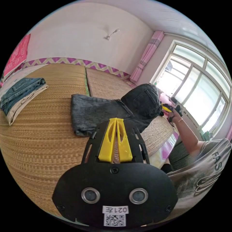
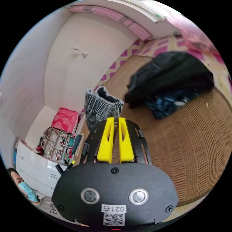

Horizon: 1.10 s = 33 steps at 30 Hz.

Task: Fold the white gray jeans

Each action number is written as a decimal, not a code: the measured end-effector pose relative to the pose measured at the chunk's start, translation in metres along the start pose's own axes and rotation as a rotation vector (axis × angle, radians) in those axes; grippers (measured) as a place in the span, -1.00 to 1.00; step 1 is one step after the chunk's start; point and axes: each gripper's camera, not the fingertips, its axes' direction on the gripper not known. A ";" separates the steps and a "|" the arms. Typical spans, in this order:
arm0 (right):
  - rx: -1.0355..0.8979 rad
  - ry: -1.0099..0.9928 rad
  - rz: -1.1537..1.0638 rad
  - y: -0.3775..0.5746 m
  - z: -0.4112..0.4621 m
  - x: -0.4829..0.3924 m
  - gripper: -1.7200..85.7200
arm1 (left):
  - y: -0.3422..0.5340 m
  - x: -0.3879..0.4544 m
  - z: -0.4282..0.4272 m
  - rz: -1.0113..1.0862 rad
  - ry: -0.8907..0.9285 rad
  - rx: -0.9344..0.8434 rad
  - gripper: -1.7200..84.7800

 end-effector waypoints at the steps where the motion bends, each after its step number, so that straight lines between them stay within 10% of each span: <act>1: -0.032 0.021 0.064 0.012 0.001 0.037 -0.90 | -0.006 0.012 0.021 0.015 0.006 -0.027 -0.98; 7: 0.134 0.161 -0.214 0.082 -0.040 0.006 -0.92 | -0.041 0.089 0.096 0.188 -0.006 -0.144 -0.94; 16: -0.177 0.447 -0.887 0.139 0.110 -0.193 -0.94 | -0.064 0.206 0.232 0.525 -0.146 -0.279 -0.76; 33: -0.410 0.529 -0.817 0.159 0.198 -0.230 -0.94 | -0.064 0.180 0.294 0.401 -0.011 -0.407 -0.94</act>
